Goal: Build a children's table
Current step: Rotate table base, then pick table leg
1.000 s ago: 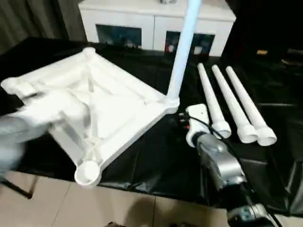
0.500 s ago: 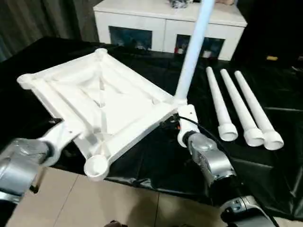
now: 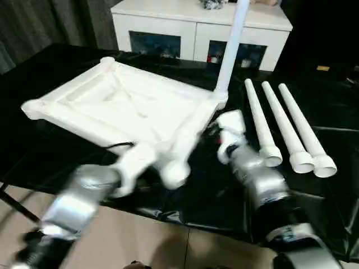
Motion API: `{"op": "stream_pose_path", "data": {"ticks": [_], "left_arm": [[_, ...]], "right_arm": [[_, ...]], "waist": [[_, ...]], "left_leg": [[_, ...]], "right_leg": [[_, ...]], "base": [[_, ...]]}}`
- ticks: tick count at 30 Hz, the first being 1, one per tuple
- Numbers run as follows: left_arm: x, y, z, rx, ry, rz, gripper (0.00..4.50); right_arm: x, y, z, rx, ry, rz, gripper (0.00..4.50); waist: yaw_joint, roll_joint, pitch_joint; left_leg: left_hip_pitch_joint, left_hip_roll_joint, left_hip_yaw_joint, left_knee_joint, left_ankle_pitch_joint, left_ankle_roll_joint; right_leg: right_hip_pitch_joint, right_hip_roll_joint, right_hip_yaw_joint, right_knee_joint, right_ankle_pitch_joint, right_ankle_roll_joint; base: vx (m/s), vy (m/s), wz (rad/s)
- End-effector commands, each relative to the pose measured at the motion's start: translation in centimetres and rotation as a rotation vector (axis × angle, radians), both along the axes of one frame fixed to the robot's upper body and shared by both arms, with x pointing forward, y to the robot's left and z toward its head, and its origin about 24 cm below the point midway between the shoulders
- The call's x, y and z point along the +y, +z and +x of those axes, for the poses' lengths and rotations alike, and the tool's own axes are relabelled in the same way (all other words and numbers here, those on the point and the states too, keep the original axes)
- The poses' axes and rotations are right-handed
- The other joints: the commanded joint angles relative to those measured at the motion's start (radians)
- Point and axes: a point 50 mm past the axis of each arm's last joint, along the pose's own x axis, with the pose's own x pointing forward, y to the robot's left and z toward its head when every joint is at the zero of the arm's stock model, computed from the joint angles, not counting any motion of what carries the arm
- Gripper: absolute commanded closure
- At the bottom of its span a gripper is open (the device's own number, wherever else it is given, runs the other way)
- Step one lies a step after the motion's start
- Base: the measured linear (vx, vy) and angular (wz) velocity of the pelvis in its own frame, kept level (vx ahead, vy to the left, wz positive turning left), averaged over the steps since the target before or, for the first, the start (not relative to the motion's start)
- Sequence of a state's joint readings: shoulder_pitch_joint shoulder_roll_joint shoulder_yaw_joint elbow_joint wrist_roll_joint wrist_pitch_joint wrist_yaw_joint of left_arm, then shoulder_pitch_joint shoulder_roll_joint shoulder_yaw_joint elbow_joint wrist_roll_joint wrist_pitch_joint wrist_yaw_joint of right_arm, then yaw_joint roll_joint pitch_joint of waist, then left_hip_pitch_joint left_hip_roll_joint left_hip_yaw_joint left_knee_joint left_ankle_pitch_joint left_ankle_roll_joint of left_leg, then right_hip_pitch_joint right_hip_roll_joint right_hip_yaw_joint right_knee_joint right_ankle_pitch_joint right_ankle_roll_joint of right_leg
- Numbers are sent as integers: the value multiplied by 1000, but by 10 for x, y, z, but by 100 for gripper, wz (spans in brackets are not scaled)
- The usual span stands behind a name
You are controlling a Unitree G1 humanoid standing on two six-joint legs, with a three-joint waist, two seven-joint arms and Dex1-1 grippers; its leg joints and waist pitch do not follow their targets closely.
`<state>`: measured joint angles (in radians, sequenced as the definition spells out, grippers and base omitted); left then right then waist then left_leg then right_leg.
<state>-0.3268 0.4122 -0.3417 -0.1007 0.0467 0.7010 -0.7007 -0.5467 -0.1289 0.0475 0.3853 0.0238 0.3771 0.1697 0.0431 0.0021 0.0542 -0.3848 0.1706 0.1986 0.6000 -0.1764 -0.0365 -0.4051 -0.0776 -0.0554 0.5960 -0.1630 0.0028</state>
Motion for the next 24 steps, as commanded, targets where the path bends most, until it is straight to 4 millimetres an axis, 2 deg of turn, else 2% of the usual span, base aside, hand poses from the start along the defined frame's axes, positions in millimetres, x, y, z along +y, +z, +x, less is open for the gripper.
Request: {"op": "stream_pose_path", "data": {"ticks": [1,2,3,4,7,9,11,14,15,16,17,18,19,20,21,23,24], "left_arm": [[-7,6,8,-68,8,-8,2],[-14,7,12,-99,13,-37,2],[-14,7,12,-99,13,-37,2],[-26,9,16,-123,3,-83,2],[-45,13,18,-173,-36,-158,2],[-55,16,18,-193,-61,-201,0],[-65,23,13,-216,-133,-260,0],[-66,25,12,-226,-153,-270,0],[-57,29,12,-240,-156,-255,0],[-53,30,13,-246,-157,-246,0],[-50,31,12,-245,-170,-242,0],[-47,33,11,-245,-182,-238,0],[-42,35,9,-246,-196,-224,0],[-42,35,9,-246,-196,-224,0],[-38,38,7,-231,-226,-209,0],[-34,40,5,-227,-245,-188,0],[-34,40,5,-227,-245,-188,0]], "right_arm": [[-9,6,-1,10,-20,-22,45],[-15,10,-1,10,-21,-30,45],[-15,10,-1,10,-21,-30,45],[-25,15,1,13,-43,-64,45],[-38,21,5,43,-96,-97,45],[-46,24,9,77,-130,-72,12],[-52,25,15,126,-140,-80,9],[-56,26,20,162,-147,-82,4],[-60,30,30,210,-149,-83,4],[-62,32,34,222,-157,-87,4],[-64,32,37,245,-162,-111,4],[-65,32,39,272,-162,-114,4],[-67,31,41,324,-176,-121,4],[-67,31,41,324,-176,-121,4],[-69,30,43,356,-180,-146,4],[-72,29,44,377,-205,-150,4],[-72,29,44,377,-205,-150,4]], "waist": [[-6,7,-65],[-9,13,-67],[-11,9,-66],[-12,10,-68],[-13,8,-70],[-16,8,-70],[-20,5,-71],[-22,7,-71],[-20,9,-70],[-26,3,-71],[-27,2,-71],[-29,6,-68],[-30,-1,-69],[-30,1,-70],[-29,-1,-67],[-28,-4,-68],[-26,1,-67]], "left_leg": [[20,48,-33,-85,-300,-51],[24,47,-31,-82,-295,-47],[24,46,-29,-80,-297,-42],[20,46,-31,-77,-275,-35],[21,48,-30,-75,-267,-25],[17,48,-31,-74,-257,-18],[16,48,-30,-70,-246,-6],[17,48,-29,-67,-241,-1],[20,50,-26,-66,-240,0],[15,48,-28,-65,-234,1],[18,49,-27,-63,-237,0],[20,49,-26,-64,-249,-2],[22,50,-25,-62,-252,-3],[21,51,-28,-62,-249,-4],[21,52,-25,-65,-252,-4],[21,52,-25,-63,-239,-9],[21,53,-24,-63,-229,-7]], "right_leg": [[39,-56,46,-67,-262,-155],[35,-56,46,-70,-261,-154],[35,-54,46,-73,-265,-155],[40,-56,45,-72,-253,-164],[41,-57,44,-73,-251,-173],[45,-56,43,-71,-238,-179],[45,-59,41,-71,-233,-199],[45,-58,41,-69,-230,-211],[42,-57,42,-71,-227,-210],[46,-58,38,-66,-225,-227],[43,-59,39,-64,-228,-231],[42,-58,38,-67,-245,-234],[40,-58,38,-67,-251,-235],[42,-60,38,-62,-249,-241],[40,-58,38,-66,-253,-239],[41,-60,38,-58,-238,-246],[40,-59,39,-58,-225,-247]], "base": [[0,0,0],[0,0,0],[0,0,0],[0,0,0],[0,0,0],[0,0,0],[0,0,0],[0,0,0],[0,0,0],[0,0,0],[0,0,0],[0,0,0],[0,0,0],[0,0,0],[0,0,0],[0,0,0],[0,0,0]]}}
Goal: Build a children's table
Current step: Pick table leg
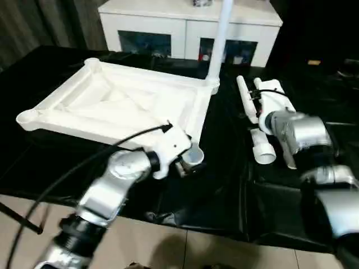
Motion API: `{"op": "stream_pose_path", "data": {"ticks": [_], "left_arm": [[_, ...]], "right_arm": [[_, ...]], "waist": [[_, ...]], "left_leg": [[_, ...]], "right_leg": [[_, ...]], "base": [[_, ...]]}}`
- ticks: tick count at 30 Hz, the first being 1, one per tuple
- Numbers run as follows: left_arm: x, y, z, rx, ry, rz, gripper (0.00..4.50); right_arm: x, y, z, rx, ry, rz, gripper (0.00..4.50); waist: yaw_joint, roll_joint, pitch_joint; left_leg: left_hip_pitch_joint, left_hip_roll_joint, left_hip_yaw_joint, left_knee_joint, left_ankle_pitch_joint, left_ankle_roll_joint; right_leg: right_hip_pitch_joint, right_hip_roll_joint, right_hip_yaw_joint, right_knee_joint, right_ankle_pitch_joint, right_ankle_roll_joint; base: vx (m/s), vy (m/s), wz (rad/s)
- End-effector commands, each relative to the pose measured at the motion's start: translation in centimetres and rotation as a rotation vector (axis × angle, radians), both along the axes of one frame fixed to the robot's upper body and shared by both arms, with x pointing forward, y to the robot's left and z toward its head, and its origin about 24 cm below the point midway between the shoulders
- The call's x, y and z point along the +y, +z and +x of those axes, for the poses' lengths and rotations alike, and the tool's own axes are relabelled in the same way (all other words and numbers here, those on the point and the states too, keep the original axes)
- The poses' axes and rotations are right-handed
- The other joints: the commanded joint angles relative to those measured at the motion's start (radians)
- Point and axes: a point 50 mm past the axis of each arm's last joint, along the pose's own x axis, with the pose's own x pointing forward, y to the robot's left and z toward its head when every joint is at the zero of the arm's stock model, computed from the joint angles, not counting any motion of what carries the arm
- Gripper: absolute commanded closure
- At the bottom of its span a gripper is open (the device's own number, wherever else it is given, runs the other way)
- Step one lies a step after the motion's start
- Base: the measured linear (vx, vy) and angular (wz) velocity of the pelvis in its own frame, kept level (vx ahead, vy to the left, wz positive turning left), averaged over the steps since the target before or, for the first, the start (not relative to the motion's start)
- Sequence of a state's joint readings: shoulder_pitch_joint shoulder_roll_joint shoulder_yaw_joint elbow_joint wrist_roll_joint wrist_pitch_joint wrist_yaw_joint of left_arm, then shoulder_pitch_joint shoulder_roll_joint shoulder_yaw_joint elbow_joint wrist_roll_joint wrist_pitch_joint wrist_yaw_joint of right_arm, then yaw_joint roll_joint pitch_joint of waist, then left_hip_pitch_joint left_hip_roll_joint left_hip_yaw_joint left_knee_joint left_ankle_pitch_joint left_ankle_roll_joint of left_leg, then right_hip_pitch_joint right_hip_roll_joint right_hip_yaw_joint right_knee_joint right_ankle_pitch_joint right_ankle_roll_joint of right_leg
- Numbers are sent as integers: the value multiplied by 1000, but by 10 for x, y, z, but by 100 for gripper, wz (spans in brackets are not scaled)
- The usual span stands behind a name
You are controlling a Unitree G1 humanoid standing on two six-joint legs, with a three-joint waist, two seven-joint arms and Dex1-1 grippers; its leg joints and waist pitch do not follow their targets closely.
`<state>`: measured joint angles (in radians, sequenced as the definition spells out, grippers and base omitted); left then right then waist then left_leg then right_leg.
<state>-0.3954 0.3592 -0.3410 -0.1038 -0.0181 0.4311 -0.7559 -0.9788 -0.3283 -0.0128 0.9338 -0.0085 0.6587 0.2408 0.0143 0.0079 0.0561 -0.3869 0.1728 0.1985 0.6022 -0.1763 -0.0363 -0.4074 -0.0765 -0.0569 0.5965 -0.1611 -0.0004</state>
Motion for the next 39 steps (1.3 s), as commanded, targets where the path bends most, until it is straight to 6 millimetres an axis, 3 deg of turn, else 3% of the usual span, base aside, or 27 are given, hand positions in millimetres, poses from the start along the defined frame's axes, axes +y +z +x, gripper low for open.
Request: {"op": "stream_pose_path", "data": {"ticks": [1,3,4,8,10,16,21,33,39], "left_arm": [[3,4,-3,4,-18,9,0],[4,5,-4,6,-20,12,0],[6,7,-4,4,-18,16,0],[8,8,-4,4,-21,20,0],[11,13,-7,5,-39,22,0],[11,17,-9,9,-57,16,0],[12,18,-9,9,-57,21,0],[13,21,-8,2,-52,19,0],[14,22,-7,-11,-43,25,0]], "right_arm": [[-5,0,1,27,-27,-14,4],[-6,-1,2,40,-30,-12,4],[-8,-3,2,54,-37,-14,4],[-8,-9,0,91,-43,7,4],[-14,-23,-7,155,-81,7,4],[-21,-34,-13,190,-116,-9,4],[-27,-40,-17,207,-136,-21,4],[-30,-50,-24,253,-145,26,110],[-27,-53,-26,269,-151,98,164]], "waist": [[4,-10,-71],[9,-6,-72],[11,-11,-73],[17,-8,-71],[19,-10,-69],[18,-4,-67],[16,-7,-67],[14,-10,-65],[14,-10,-66]], "left_leg": [[24,51,-23,-64,-217,-5],[24,51,-21,-63,-203,-4],[23,51,-21,-62,-198,0],[24,51,-19,-62,-200,-1],[24,51,-19,-63,-208,-7],[24,50,-22,-64,-259,-28],[24,49,-23,-62,-283,-35],[24,48,-25,-61,-316,-34],[24,49,-25,-61,-309,-31]], "right_leg": [[43,-61,41,-55,-209,-246],[43,-62,41,-52,-191,-255],[46,-62,41,-50,-190,-259],[43,-61,41,-51,-196,-255],[43,-62,41,-51,-213,-254],[40,-61,40,-55,-264,-238],[37,-61,40,-57,-300,-227],[30,-60,40,-61,-360,-206],[30,-60,39,-59,-347,-208]], "base": [[0,0,0],[0,0,0],[0,0,0],[0,0,0],[0,0,0],[0,0,0],[0,0,0],[0,0,0],[0,0,0]]}}
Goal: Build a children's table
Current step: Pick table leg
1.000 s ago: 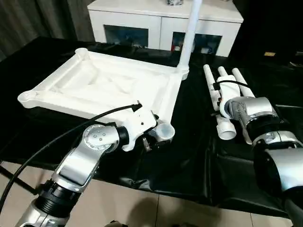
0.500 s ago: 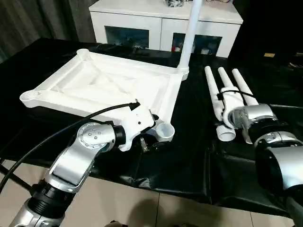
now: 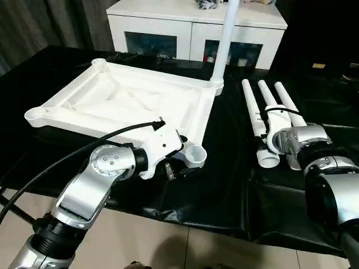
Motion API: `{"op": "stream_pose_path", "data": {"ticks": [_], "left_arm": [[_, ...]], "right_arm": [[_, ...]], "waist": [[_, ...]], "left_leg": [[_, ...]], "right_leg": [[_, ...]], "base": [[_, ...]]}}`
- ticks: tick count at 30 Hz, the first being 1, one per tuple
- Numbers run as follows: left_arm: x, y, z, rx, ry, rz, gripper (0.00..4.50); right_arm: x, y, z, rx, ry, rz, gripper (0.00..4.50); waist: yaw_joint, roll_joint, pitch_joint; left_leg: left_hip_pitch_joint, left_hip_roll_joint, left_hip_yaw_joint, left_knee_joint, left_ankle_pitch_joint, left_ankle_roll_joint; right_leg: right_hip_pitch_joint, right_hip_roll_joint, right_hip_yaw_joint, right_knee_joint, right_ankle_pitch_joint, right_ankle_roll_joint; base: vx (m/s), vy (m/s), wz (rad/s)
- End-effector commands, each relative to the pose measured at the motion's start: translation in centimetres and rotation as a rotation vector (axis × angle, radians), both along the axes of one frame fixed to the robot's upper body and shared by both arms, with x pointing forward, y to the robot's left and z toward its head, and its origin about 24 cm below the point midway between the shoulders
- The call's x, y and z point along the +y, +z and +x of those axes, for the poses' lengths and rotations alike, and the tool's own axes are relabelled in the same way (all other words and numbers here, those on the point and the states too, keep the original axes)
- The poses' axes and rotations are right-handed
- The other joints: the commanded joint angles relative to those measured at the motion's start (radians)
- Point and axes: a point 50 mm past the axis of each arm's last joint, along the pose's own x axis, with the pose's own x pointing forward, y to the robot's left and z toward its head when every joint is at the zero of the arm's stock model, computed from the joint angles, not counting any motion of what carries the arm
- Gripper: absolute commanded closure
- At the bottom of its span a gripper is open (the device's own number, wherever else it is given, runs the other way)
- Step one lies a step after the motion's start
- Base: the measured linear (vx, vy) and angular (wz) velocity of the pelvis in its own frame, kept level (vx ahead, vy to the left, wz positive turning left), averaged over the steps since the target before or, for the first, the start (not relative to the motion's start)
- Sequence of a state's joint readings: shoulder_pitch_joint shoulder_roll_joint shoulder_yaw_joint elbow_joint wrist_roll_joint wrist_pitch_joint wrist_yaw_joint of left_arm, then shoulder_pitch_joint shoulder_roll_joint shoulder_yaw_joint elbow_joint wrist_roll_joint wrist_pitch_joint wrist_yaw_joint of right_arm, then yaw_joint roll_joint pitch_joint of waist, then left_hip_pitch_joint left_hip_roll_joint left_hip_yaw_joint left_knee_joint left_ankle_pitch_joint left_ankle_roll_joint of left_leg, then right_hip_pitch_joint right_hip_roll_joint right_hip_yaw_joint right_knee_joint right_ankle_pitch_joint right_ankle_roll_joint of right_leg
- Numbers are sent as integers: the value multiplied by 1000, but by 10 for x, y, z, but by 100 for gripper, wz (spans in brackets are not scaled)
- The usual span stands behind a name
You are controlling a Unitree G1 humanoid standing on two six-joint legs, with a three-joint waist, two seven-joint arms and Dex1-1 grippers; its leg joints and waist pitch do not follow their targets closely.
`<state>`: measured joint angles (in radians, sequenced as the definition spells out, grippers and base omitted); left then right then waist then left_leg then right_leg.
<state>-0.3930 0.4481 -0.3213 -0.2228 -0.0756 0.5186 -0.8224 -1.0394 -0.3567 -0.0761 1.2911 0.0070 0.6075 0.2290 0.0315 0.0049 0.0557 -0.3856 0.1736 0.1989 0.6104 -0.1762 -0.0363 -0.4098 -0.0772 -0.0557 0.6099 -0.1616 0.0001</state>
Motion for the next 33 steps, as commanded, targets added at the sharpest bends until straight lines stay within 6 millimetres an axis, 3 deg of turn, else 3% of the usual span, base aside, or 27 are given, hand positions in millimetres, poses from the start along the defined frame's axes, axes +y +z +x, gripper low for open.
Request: {"op": "stream_pose_path", "data": {"ticks": [1,9,12,14,15,18,21,26,30,31,33], "left_arm": [[2,6,2,-27,6,-2,0],[2,8,1,-20,-6,-17,0],[1,10,3,-27,-4,-35,0],[1,11,4,-29,1,-44,0],[2,13,5,-29,11,-60,0],[4,17,10,-15,57,-106,0],[6,22,16,-7,108,-159,0],[11,35,31,-43,240,-270,0],[6,56,39,-17,292,-449,0],[3,60,39,-2,290,-483,0],[1,62,40,10,287,-506,0]], "right_arm": [[-3,-13,-9,56,-24,32,175],[-8,-23,-16,80,-68,79,249],[-12,-28,-19,88,-93,86,256],[-13,-29,-20,90,-102,92,261],[-14,-28,-20,81,-120,105,262],[-17,-21,-16,28,-159,175,263],[-14,-12,-9,-37,-140,247,264],[-11,5,0,-152,-97,352,264],[-9,37,9,-403,-27,497,264],[-9,43,9,-448,-16,521,264],[-8,46,7,-477,-10,537,264]], "waist": [[-3,-7,-66],[-3,-7,-65],[-3,-2,-65],[-5,-6,-64],[-6,-2,-63],[-6,-4,-64],[-8,-9,-65],[-7,-11,-68],[3,-9,-75],[11,-11,-76],[12,-13,-79]], "left_leg": [[23,48,-25,-69,-310,-31],[24,47,-26,-70,-329,-38],[28,47,-27,-70,-351,-46],[27,47,-29,-70,-372,-51],[29,47,-29,-70,-382,-55],[32,46,-29,-69,-397,-58],[27,44,-29,-68,-388,-47],[19,44,-29,-67,-340,-24],[16,46,-25,-62,-250,8],[14,45,-22,-61,-215,22],[15,46,-20,-61,-176,40]], "right_leg": [[32,-59,38,-73,-345,-209],[31,-58,38,-75,-358,-208],[28,-58,37,-76,-370,-205],[28,-58,36,-79,-390,-199],[26,-57,36,-80,-393,-198],[25,-56,35,-80,-391,-197],[29,-57,34,-81,-395,-193],[37,-58,33,-80,-371,-195],[41,-60,35,-70,-265,-226],[47,-59,37,-68,-218,-224],[47,-55,36,-64,-168,-239]], "base": [[0,0,0],[0,0,0],[0,0,0],[0,0,0],[0,0,0],[0,0,0],[0,0,0],[0,0,0],[0,0,0],[0,0,0],[0,0,0]]}}
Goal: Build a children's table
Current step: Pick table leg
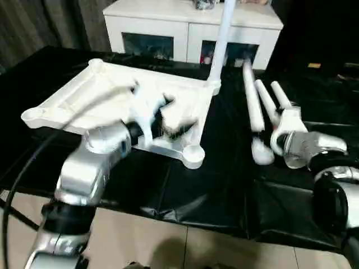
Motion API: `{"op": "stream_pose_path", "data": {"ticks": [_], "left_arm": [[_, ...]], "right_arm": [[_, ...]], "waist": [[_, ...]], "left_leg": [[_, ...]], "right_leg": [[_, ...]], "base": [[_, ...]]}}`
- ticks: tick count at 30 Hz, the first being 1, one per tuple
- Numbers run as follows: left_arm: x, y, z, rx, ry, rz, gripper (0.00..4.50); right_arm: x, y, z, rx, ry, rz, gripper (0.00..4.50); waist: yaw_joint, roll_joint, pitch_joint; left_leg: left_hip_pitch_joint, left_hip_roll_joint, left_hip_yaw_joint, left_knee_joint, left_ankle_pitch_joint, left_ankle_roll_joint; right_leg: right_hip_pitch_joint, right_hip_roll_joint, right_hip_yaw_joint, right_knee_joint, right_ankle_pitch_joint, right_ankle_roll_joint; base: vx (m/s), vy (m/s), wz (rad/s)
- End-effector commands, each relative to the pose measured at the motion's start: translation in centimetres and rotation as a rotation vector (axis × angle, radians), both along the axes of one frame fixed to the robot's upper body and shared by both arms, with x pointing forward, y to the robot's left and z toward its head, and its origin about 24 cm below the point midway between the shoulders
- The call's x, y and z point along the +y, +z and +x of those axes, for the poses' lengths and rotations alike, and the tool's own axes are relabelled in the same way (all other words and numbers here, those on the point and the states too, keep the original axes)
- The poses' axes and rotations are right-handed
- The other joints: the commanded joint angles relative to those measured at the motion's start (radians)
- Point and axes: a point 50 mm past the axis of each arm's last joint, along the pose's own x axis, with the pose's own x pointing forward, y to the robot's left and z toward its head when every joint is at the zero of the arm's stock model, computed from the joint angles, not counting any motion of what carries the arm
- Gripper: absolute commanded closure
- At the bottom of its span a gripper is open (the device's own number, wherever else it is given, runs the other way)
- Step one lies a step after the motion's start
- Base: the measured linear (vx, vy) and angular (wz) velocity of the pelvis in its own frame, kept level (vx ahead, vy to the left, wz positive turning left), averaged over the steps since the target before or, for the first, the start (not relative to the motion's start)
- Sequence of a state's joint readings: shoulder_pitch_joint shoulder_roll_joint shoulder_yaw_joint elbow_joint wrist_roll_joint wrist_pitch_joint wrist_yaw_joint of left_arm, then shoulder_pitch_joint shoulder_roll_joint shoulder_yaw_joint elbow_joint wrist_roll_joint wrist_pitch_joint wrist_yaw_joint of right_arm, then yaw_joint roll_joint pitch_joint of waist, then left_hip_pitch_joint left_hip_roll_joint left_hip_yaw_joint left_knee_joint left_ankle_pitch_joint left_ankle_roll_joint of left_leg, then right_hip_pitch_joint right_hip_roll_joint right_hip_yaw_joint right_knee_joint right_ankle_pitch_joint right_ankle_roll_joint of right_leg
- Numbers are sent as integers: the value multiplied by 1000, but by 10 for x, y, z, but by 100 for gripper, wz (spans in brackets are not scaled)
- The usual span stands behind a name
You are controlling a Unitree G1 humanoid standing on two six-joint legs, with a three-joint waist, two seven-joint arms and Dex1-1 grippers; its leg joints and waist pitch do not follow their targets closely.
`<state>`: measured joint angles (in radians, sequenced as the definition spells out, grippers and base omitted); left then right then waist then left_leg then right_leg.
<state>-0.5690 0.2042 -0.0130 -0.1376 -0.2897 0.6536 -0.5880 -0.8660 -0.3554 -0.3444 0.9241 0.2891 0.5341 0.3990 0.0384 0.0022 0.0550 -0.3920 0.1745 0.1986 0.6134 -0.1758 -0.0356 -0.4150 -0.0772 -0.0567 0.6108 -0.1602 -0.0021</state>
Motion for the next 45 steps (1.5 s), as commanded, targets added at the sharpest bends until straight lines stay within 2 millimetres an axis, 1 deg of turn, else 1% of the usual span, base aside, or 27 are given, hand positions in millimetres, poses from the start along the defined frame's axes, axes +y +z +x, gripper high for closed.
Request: {"op": "stream_pose_path", "data": {"ticks": [1,2,3,4,6,7,8,10,12,13,14,15,16,17,19,22,24,26,32,33,34,37,40,41,42,43,45], "left_arm": [[-5,8,1,27,-14,-63,0],[-9,9,1,45,-23,-86,0],[-11,10,1,63,-32,-105,0],[-17,12,2,92,-48,-138,0],[-25,17,4,140,-85,-194,0],[-30,20,5,159,-102,-223,0],[-31,22,6,165,-109,-234,0],[-39,32,8,199,-160,-311,0],[-41,38,12,225,-172,-351,0],[-42,39,14,237,-168,-366,0],[-42,40,15,240,-167,-369,0],[-42,41,17,250,-164,-378,0],[-43,42,19,264,-159,-390,0],[-43,44,20,275,-163,-408,0],[-44,47,21,290,-171,-435,0],[-45,47,22,299,-166,-439,0],[-45,46,22,305,-156,-441,0],[-45,45,24,304,-134,-435,0],[-32,41,37,319,52,-440,0],[-29,40,40,326,89,-449,18],[-28,39,40,328,94,-451,18],[-24,38,43,341,137,-480,39],[-22,37,44,347,157,-486,74],[-22,37,44,349,164,-490,78],[-21,37,44,350,174,-493,79],[-21,37,44,352,177,-499,83],[-22,37,44,355,183,-504,108]], "right_arm": [[1,22,-2,-157,23,66,264],[6,27,-7,-217,65,110,264],[11,30,-11,-264,106,151,264],[19,35,-22,-348,200,218,264],[31,38,-37,-403,335,308,264],[36,39,-44,-415,394,353,264],[37,39,-47,-417,410,363,264],[43,38,-58,-417,493,397,264],[48,39,-65,-418,547,413,264],[50,40,-68,-421,569,429,265],[50,40,-68,-421,573,430,265],[52,41,-71,-424,588,432,265],[56,44,-78,-432,625,439,265],[57,44,-80,-431,639,437,265],[60,44,-84,-424,676,427,265],[65,44,-89,-412,720,395,265],[70,43,-91,-398,756,364,265],[74,42,-92,-393,761,320,265],[95,35,-75,-418,633,-1,265],[101,35,-74,-436,627,-56,265],[102,35,-74,-440,627,-67,265],[116,32,-70,-482,585,-225,265],[123,31,-68,-513,533,-320,265],[126,30,-66,-525,519,-391,265],[130,28,-65,-547,500,-489,265],[133,26,-64,-562,479,-550,265],[137,25,-63,-587,444,-631,265]], "waist": [[11,-7,-77],[14,-5,-80],[16,-7,-78],[21,-9,-76],[24,-8,-77],[33,-5,-77],[30,-8,-75],[29,-11,-70],[30,-15,-66],[31,-14,-65],[30,-15,-64],[28,-15,-63],[31,-13,-61],[28,-14,-61],[28,-15,-62],[29,-15,-64],[30,-14,-64],[30,-13,-66],[28,-11,-69],[25,-11,-69],[25,-11,-71],[25,-10,-71],[28,-9,-75],[26,-9,-74],[28,-6,-76],[25,-8,-75],[24,-7,-72]], "left_leg": [[20,46,-18,-64,-147,60],[22,48,-20,-62,-144,62],[21,48,-19,-64,-148,72],[21,46,-17,-65,-159,80],[22,50,-21,-66,-165,82],[29,50,-20,-66,-177,80],[24,50,-22,-70,-178,77],[26,48,-21,-71,-212,59],[27,47,-22,-72,-239,42],[27,45,-25,-72,-249,33],[27,45,-27,-74,-259,28],[24,44,-28,-75,-260,26],[28,41,-27,-74,-271,20],[29,41,-28,-74,-275,19],[22,43,-33,-78,-265,16],[24,45,-34,-77,-260,14],[23,47,-34,-80,-253,16],[23,50,-35,-83,-240,17],[20,50,-33,-82,-204,4],[21,48,-32,-82,-199,3],[19,48,-32,-81,-191,3],[20,47,-29,-79,-181,13],[20,48,-28,-77,-132,28],[19,47,-27,-77,-126,32],[19,48,-28,-75,-111,33],[17,46,-26,-74,-107,32],[18,46,-26,-76,-129,29]], "right_leg": [[54,-55,37,-64,-132,-248],[53,-57,37,-59,-125,-255],[54,-56,37,-62,-126,-255],[57,-55,38,-65,-134,-248],[55,-58,38,-66,-153,-247],[53,-58,38,-72,-173,-240],[55,-55,36,-72,-182,-243],[51,-57,35,-80,-247,-233],[48,-61,35,-90,-325,-210],[48,-63,34,-94,-371,-188],[46,-62,33,-99,-404,-167],[47,-62,32,-100,-416,-158],[42,-62,32,-110,-467,-127],[41,-62,31,-111,-477,-121],[45,-63,28,-111,-481,-106],[42,-65,27,-111,-468,-111],[45,-64,28,-109,-439,-114],[47,-66,28,-106,-394,-129],[49,-69,32,-94,-300,-156],[49,-66,32,-92,-282,-162],[51,-66,32,-90,-270,-164],[53,-66,34,-87,-237,-175],[53,-65,35,-77,-157,-196],[55,-63,35,-76,-144,-201],[55,-63,35,-71,-118,-210],[56,-61,35,-71,-111,-212],[54,-61,35,-74,-138,-210]], "base": [[0,0,0],[0,0,0],[0,0,0],[0,0,0],[0,0,0],[0,0,0],[0,0,0],[0,0,0],[0,0,0],[0,0,0],[0,0,0],[0,0,0],[0,0,0],[0,0,0],[0,0,0],[0,0,0],[0,0,0],[0,0,0],[0,0,0],[0,0,0],[0,0,0],[0,0,0],[0,0,0],[0,0,0],[0,0,0],[0,0,0],[0,0,0]]}}
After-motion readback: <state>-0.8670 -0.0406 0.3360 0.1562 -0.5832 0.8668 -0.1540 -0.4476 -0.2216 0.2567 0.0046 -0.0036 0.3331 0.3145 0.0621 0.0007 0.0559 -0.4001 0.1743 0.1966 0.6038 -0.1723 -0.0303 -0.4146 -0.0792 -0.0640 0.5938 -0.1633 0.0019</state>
